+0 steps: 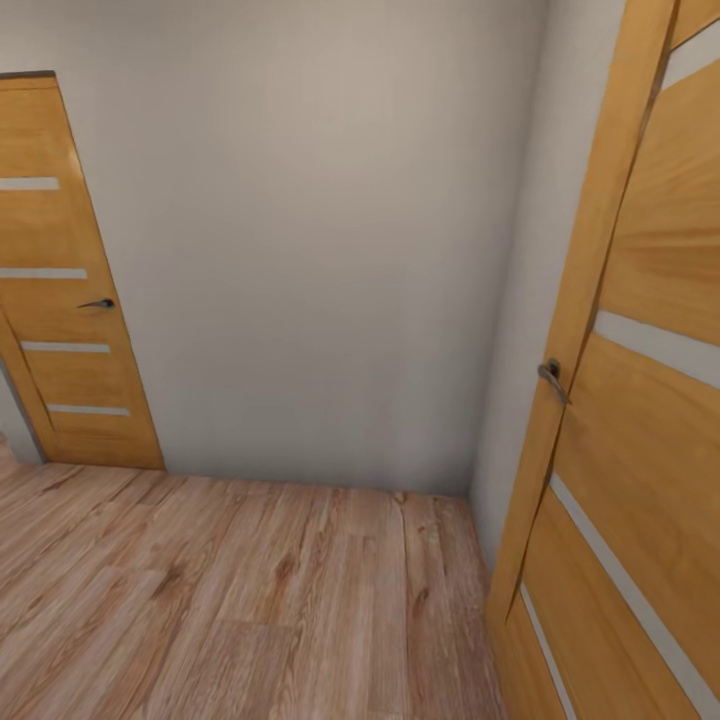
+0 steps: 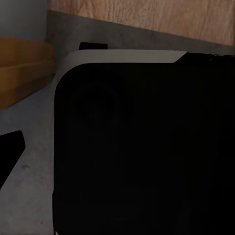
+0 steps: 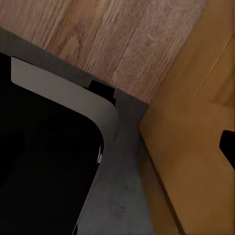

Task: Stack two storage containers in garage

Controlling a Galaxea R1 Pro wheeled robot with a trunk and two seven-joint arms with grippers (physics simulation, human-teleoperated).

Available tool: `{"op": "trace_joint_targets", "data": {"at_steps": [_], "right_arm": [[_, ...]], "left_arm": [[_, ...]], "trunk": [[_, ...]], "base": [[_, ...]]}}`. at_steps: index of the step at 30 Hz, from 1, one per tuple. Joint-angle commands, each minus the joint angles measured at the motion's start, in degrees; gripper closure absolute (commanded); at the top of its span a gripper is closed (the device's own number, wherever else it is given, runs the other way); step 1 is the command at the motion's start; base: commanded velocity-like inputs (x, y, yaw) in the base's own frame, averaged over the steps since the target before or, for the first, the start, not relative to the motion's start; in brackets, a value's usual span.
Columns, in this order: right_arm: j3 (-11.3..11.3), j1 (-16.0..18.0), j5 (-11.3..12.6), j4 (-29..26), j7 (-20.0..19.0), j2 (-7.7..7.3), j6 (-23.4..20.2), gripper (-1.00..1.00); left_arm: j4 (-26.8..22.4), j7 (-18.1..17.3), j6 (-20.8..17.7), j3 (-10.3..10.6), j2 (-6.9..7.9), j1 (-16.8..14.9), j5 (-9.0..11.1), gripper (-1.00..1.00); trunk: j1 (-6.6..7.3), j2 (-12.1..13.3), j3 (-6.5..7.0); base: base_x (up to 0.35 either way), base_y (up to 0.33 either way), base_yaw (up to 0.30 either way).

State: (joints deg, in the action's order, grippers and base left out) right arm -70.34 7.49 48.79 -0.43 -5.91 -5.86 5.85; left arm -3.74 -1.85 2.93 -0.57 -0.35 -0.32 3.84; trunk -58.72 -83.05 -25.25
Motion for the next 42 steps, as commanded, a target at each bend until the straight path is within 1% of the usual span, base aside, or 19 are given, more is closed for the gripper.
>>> {"op": "trace_joint_targets", "data": {"at_steps": [1,13,29,42], "right_arm": [[-0.41,0.03,0.61,-0.01,-0.24,-0.02,0.13,-1.00],[-0.41,0.04,0.61,-0.01,-0.25,0.02,0.13,-1.00],[-0.41,0.05,0.61,-0.01,-0.25,0.05,0.13,-1.00],[-0.41,0.02,0.61,-0.01,-0.25,0.06,0.13,-1.00]], "left_arm": [[0.05,-0.18,0.16,-0.04,0.00,-0.03,0.43,-1.00],[0.05,-0.11,0.15,-0.06,0.00,-0.03,0.47,-1.00],[0.05,-0.17,0.15,-0.04,0.00,-0.03,0.46,-1.00],[0.05,-0.15,0.15,-0.05,0.02,-0.03,0.47,-1.00]], "trunk": [[-0.01,-0.03,-0.06],[-0.01,-0.03,-0.06],[-0.01,-0.03,-0.06],[-0.01,-0.03,-0.06]], "base": [[0.045,0.000,0.000],[0.014,0.000,0.000],[0.260,0.000,0.000],[0.029,-0.028,0.000]]}}
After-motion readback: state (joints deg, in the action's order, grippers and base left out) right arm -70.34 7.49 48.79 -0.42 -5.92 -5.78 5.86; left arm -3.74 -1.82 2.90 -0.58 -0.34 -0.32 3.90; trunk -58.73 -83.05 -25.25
